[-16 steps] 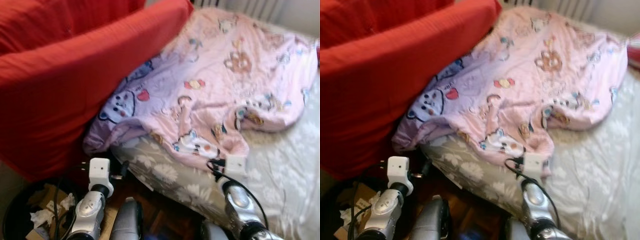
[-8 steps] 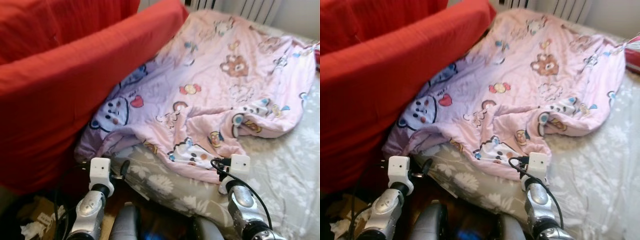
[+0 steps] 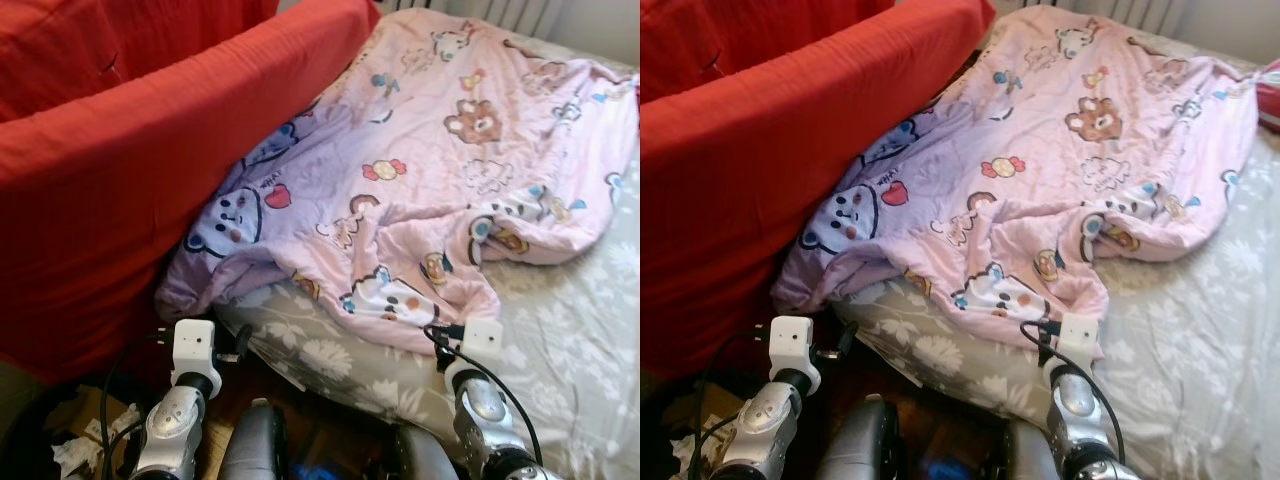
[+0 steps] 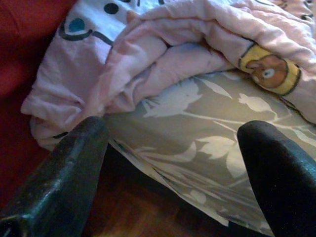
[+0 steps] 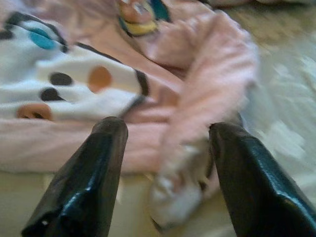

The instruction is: Clean up the room

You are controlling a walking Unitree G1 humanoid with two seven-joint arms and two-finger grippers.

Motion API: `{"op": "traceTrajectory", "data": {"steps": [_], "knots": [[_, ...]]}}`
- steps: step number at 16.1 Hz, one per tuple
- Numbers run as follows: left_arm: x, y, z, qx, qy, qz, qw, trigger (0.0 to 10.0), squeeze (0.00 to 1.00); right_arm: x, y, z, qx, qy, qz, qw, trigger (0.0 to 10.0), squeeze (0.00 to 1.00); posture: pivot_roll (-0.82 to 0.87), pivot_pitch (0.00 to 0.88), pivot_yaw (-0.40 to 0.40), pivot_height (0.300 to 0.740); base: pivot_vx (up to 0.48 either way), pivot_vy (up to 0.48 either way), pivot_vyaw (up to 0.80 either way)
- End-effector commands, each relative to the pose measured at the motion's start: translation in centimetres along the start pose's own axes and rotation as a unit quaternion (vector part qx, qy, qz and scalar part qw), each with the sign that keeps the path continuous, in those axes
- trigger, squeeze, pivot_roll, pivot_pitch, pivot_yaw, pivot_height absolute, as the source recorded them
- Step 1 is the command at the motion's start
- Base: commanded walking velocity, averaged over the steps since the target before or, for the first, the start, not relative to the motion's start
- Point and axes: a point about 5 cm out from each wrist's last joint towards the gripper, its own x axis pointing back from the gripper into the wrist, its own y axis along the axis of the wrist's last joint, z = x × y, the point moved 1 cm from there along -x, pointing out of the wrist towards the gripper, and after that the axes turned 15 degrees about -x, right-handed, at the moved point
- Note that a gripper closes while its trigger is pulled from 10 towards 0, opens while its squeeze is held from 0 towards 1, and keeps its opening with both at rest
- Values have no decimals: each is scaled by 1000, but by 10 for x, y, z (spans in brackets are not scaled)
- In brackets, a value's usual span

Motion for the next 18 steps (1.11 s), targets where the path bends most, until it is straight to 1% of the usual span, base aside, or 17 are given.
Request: {"op": "traceTrajectory", "data": {"steps": [1, 2, 3, 4, 5, 6, 9, 10, 11, 13, 16, 18], "knots": [[6, -8, -1, -3, -3, 14, 1000, 10000, 0, 4, -10, -6, 3, -12, 20, 1000, 10000, 1000, 188, 253, -19, 642, 0, 0, 0], [6, -8, -1, -3, -2, 15, 1000, 10000, 0, 4, -11, -7, 4, -14, 22, 1000, 10000, 1000, 189, 259, -19, 642, 0, 0, 0], [7, -9, -1, -3, -2, 16, 1000, 10000, 0, 5, -13, -9, 2, -19, 27, 999, 10000, 827, 189, 262, -19, 642, 0, 0, 0], [8, -10, -1, -3, -3, 17, 1000, 10000, 0, 5, -15, -11, -1, -23, 30, 999, 10000, 227, 190, 265, -19, 642, 0, 0, 0], [8, -10, -1, -3, -3, 18, 1000, 10000, 0, 6, -18, -13, -14, -29, 41, 999, 10000, 0, 190, 266, -19, 642, 0, 0, 0], [9, -10, -1, -3, -3, 17, 1000, 10000, 0, 7, -18, -14, -15, -30, 41, 999, 10000, 0, 189, 272, -21, 642, 0, 0, 0], [5, -5, -5, -2, -7, 8, 1000, 10000, 0, 5, -16, -8, 4, 3, 45, 999, 10000, 0, 189, 284, -23, 642, 0, 0, 0], [-1, 5, -9, -1, -14, -8, 1000, 10000, 0, 3, -13, -7, 4, 4, 42, 999, 10000, 0, 188, 295, -21, 642, 0, 0, 0], [-2, 7, -10, -1, -15, -11, 1000, 10000, 0, 3, -12, -7, 5, 4, 42, 999, 10000, 0, 188, 295, -21, 642, 0, 0, 0], [-7, 19, -10, 0, -19, -33, 999, 10000, 0, 3, -13, -6, 14, 6, 45, 999, 10000, 0, 192, 309, -16, 642, 0, 0, 0], [-4, 26, -10, -3, -23, -50, 998, 10000, 0, 4, -14, -7, 8, 6, 44, 999, 10000, 0, 195, 328, -11, 642, 0, 0, 0], [0, 29, -11, -3, -26, -61, 998, 10000, 0, 4, -14, -7, 8, 9, 42, 999, 10000, 0, 197, 341, -8, 642, 0, 0, 0]]}}
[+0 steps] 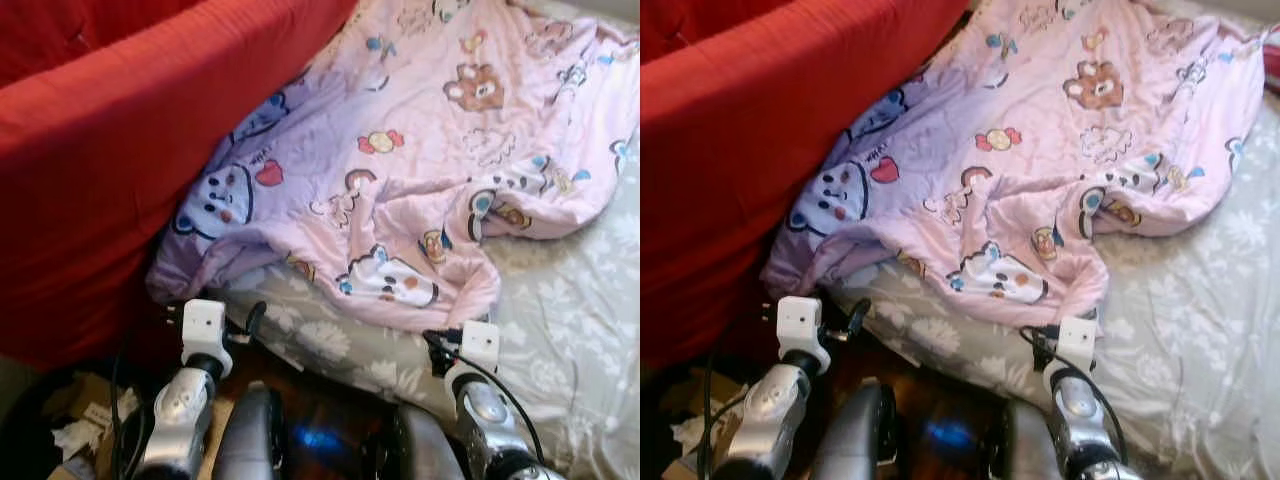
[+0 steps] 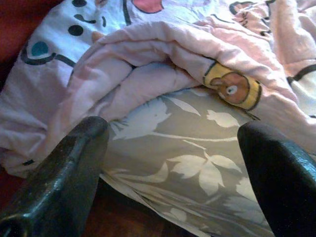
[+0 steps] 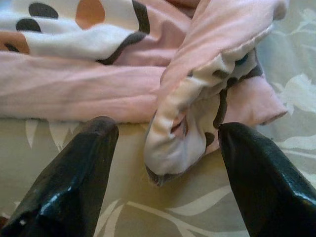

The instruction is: Clean up the room

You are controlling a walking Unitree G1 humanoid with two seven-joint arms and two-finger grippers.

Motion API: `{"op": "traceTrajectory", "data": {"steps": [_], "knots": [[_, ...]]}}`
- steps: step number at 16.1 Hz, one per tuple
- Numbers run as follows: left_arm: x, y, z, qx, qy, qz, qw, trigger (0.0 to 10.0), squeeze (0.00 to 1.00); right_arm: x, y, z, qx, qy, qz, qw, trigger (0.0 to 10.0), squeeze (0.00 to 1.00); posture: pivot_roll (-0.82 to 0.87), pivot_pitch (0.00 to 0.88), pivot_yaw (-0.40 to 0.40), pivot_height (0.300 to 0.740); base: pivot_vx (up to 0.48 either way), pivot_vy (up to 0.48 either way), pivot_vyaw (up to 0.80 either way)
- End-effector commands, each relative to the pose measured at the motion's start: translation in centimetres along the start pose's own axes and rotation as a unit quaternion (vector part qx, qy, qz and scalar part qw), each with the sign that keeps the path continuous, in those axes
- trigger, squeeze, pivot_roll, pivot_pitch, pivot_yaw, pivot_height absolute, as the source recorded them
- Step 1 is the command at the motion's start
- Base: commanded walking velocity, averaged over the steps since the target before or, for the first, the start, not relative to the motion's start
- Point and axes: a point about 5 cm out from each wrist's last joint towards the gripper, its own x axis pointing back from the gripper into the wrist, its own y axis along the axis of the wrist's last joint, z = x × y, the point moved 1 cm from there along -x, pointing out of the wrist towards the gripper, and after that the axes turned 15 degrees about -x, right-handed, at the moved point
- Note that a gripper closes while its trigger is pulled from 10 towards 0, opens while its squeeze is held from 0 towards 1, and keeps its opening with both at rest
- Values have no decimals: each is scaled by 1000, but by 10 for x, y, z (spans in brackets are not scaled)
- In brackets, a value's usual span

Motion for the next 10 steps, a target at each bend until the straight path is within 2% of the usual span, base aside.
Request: {"op": "traceTrajectory", "data": {"steps": [1, 4, 8, 9, 10], "knots": [[8, -3, -4, 3, -9, 10, 1000, 10000, 0, 4, -10, -8, 2, -9, 17, 1000, 10000, 0, 201, 351, -7, 642, 0, 0, 0], [14, 6, -6, 4, -13, -3, 1000, 10000, 0, 2, -2, -8, -11, -9, -3, 1000, 10000, 0, 217, 360, -1, 642, 0, 0, 0], [16, 16, -4, 2, -15, -12, 1000, 10000, 0, -2, 10, -4, -21, -5, -26, 999, 10000, 0, 227, 369, 4, 642, 0, 0, 0], [19, 18, -5, 2, -17, -10, 1000, 10000, 0, -2, 11, -2, -16, -1, -27, 1000, 4157, 0, 225, 377, 6, 642, 0, 0, 0], [21, 20, -5, 2, -18, -9, 1000, 10000, 0, -2, 11, -2, -14, 1, -27, 1000, 118, 0, 227, 389, 8, 642, 0, 0, 0]]}}
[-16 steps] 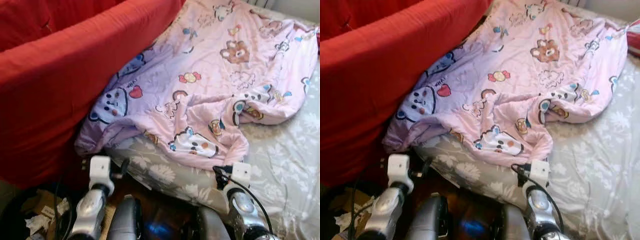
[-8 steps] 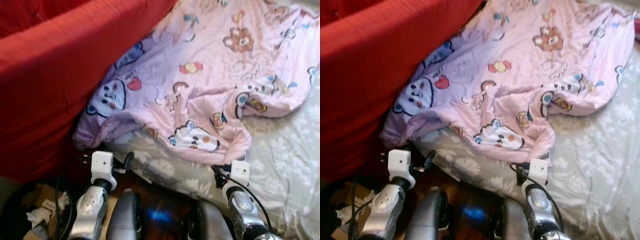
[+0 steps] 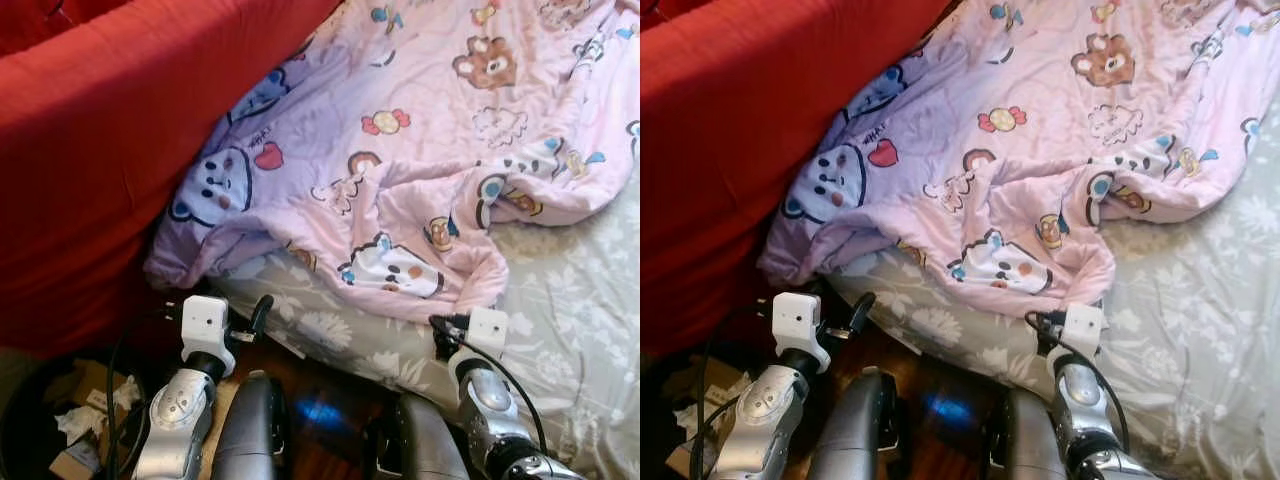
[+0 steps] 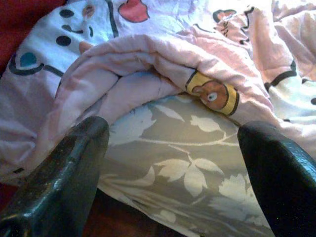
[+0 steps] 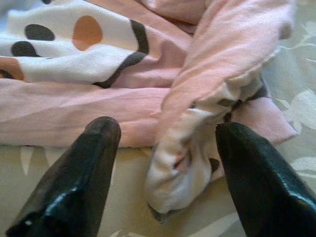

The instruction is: Clean up the room

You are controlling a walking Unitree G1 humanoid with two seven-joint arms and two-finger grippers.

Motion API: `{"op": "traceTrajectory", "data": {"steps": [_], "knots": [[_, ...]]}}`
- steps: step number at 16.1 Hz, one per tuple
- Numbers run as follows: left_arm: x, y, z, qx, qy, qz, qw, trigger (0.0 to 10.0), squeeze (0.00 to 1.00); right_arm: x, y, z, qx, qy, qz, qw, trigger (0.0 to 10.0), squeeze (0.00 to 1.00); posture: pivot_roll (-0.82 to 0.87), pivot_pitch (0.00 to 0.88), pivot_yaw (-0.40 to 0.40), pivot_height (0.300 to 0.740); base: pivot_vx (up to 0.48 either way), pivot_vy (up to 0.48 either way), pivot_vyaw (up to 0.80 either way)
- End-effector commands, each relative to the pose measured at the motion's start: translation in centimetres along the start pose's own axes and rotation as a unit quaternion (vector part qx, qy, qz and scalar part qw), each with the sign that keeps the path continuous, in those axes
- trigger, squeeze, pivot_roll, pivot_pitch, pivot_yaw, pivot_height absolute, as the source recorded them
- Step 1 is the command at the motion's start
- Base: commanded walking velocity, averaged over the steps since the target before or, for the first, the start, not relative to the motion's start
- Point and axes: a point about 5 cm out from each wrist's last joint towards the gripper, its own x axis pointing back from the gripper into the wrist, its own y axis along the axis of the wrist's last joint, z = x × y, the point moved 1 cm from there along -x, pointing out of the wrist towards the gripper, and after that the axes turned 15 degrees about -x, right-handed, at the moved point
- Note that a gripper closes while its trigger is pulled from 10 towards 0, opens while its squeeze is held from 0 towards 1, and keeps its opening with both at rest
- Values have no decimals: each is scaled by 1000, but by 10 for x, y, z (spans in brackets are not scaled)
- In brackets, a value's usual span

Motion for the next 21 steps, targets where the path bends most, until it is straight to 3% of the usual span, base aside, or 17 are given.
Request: {"op": "traceTrajectory", "data": {"steps": [1, 3, 4, 5, 9, 10, 11, 21], "knots": [[10, -6, -4, 6, -7, 24, 1000, 10000, 0, 6, -12, -9, 2, -9, 19, 1000, 0, 0, 228, 397, 9, 642, 0, 0, 0], [12, -3, -4, 6, -7, 23, 1000, 10000, 0, 7, -13, -12, 5, -11, 19, 1000, 0, 0, 231, 417, 11, 642, 0, 0, 0], [13, -2, -4, 5, -7, 23, 1000, 10000, 0, 7, -14, -12, 7, -12, 21, 1000, 1216, 0, 230, 429, 13, 642, 0, 0, 0], [15, 1, -4, 6, -8, 24, 1000, 10000, 0, 8, -17, -9, 15, -7, 26, 1000, 10000, 0, 229, 444, 13, 642, 0, 0, 0], [16, 6, -4, 8, -7, 24, 1000, 10000, 0, 5, -12, 0, 11, 1, 19, 1000, 10000, 0, 231, 464, 12, 642, 0, 0, 0], [17, 6, -4, 8, -7, 26, 1000, 10000, 0, 4, -11, 3, 12, 6, 15, 1000, 5412, 0, 231, 464, 12, 642, 0, 0, 0], [17, 5, -5, 8, -7, 29, 1000, 10000, 0, 3, -10, 5, 12, 10, 13, 1000, 0, 0, 232, 457, 11, 642, 0, 0, 0], [18, -3, -1, 11, 9, 45, 999, 10000, 0, 2, -8, 3, 21, 8, 17, 1000, 0, 0, 249, 415, -7, 642, 0, 0, 0]]}}
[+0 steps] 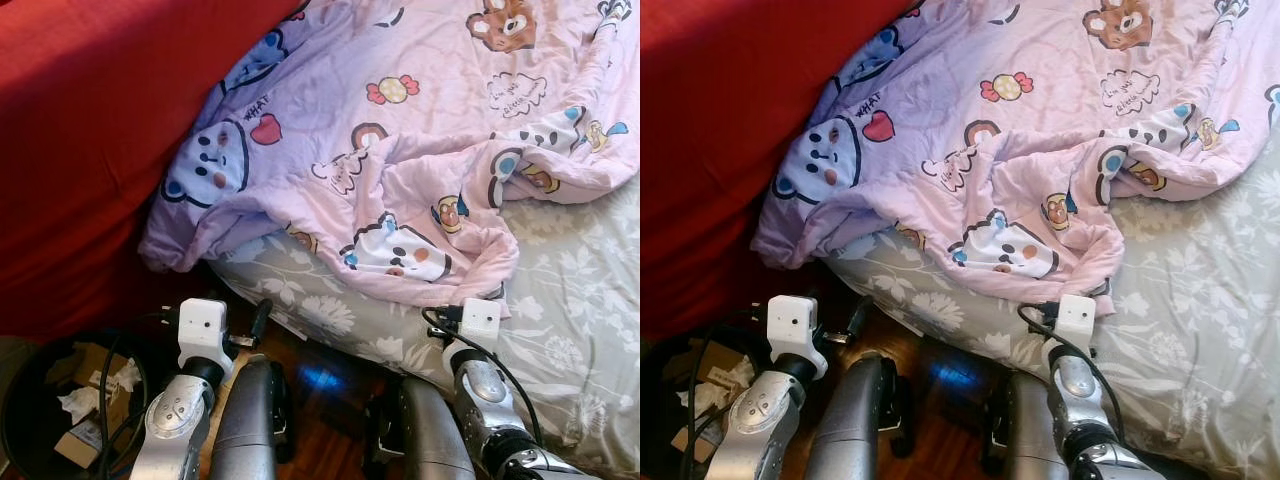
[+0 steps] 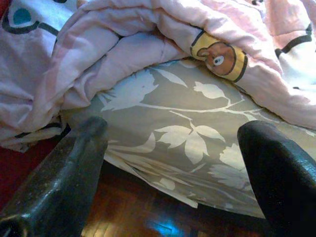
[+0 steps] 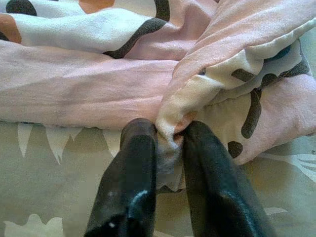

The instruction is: Clean up the room

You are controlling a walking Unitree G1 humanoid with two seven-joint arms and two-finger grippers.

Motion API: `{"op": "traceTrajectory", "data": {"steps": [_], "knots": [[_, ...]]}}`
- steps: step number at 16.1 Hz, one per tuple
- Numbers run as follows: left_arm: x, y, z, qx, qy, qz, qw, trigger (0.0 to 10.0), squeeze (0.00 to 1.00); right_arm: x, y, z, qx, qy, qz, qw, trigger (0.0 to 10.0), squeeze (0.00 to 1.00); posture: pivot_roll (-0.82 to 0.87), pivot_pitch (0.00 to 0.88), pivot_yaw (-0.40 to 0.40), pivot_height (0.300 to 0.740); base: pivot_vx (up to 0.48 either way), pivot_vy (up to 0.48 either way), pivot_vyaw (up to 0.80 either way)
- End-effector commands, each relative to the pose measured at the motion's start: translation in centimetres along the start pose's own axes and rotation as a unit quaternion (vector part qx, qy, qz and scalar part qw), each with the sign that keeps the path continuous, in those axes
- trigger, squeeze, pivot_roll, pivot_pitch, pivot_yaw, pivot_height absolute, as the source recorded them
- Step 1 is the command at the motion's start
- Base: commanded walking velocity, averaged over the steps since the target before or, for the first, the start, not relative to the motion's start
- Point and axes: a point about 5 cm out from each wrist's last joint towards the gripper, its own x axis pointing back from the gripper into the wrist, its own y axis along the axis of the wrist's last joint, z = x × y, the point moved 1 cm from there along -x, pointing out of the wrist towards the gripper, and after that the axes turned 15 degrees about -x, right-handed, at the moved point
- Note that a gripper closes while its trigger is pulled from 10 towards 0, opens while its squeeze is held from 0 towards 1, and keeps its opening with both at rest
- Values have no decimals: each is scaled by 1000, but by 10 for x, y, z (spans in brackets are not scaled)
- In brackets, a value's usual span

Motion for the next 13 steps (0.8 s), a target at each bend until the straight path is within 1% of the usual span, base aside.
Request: {"op": "traceTrajectory", "data": {"steps": [1, 5, 10, 12, 13], "knots": [[7, -14, 1, 5, 3, 29, 1000, 10000, 0, 5, -14, -7, 6, -13, 27, 1000, 0, 0, 250, 411, -9, 642, 0, 0, 0], [1, -17, 6, 2, 12, 32, 999, 10000, 0, 2, -8, -3, 5, -12, 24, 1000, 0, 0, 250, 382, -13, 642, 0, 0, 0], [-8, -22, 10, -1, 19, 35, 999, 10000, 0, 0, -3, -4, -2, -15, 13, 1000, 0, 0, 249, 332, -16, 642, 0, 0, 0], [-5, -44, 20, -10, 40, 73, 996, 10000, 0, 0, 0, -2, -14, -12, -3, 1000, 0, 0, 242, 289, -16, 642, 0, 0, 0], [-4, -48, 23, -12, 43, 79, 996, 10000, 0, 0, 2, -2, -17, -11, -10, 1000, 0, 0, 233, 278, -17, 642, 0, 0, 0]]}}
